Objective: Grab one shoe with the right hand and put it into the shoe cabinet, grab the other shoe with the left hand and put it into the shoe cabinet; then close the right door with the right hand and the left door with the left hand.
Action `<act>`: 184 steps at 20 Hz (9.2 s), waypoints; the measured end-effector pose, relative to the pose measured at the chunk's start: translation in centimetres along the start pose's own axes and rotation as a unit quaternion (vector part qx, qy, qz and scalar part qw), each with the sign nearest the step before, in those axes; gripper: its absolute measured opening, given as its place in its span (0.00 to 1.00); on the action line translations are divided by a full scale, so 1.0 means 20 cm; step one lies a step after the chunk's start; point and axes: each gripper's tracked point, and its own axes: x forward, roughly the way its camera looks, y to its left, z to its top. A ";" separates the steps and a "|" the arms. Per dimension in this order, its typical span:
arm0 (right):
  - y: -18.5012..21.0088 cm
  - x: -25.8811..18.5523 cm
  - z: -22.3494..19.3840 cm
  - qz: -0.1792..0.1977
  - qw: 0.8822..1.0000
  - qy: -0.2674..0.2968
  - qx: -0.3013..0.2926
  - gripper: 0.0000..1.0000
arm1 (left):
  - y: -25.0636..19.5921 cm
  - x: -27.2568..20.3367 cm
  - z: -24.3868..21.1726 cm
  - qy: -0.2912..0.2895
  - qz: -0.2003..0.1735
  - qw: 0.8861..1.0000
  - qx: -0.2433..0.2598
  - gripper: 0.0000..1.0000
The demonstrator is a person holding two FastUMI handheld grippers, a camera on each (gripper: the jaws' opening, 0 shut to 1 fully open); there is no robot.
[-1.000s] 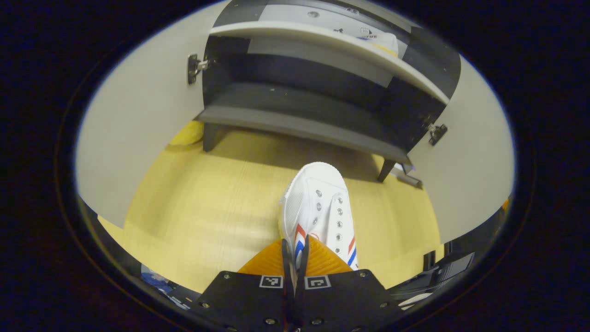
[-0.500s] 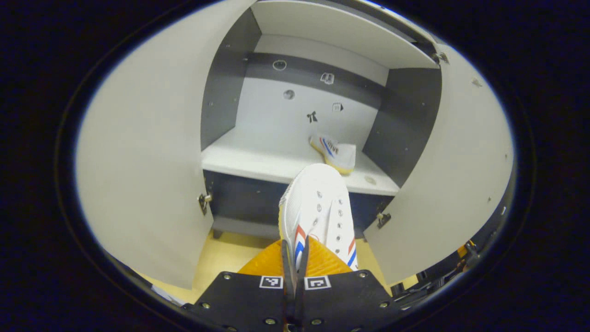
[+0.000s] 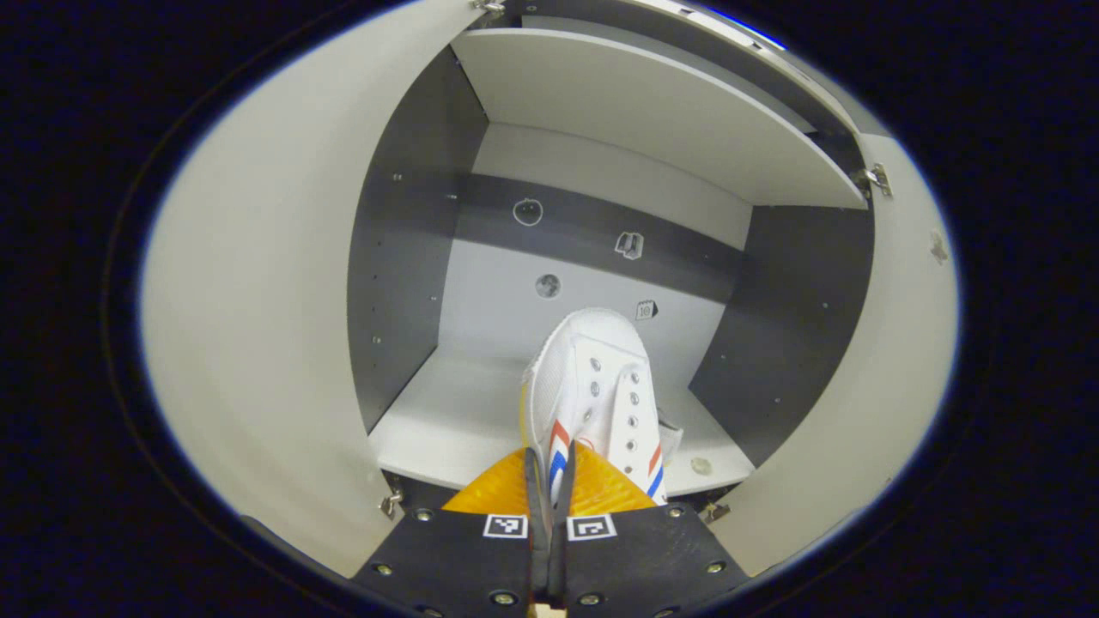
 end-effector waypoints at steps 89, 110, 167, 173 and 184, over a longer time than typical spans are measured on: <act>0.89 -0.60 0.92 0.237 0.969 -0.070 -0.016 0.89 | 0.41 -1.81 -0.33 -0.099 0.036 0.992 0.072 0.98; 1.53 -0.63 0.90 0.331 0.942 -0.039 0.049 0.92 | 0.85 -2.08 -0.26 -0.104 0.153 0.980 0.070 0.99; 1.11 -0.35 0.77 0.290 0.952 -0.098 0.008 0.98 | 0.10 -1.60 0.09 -0.151 0.099 0.980 0.078 0.94; 1.28 -0.47 0.83 0.271 0.954 -0.115 -0.054 0.98 | 0.20 -1.87 0.15 -0.185 0.100 0.976 0.064 0.94; 1.45 -0.75 0.70 0.267 0.960 -0.077 -0.043 0.99 | 0.45 -2.05 0.06 -0.178 0.062 0.980 0.067 0.94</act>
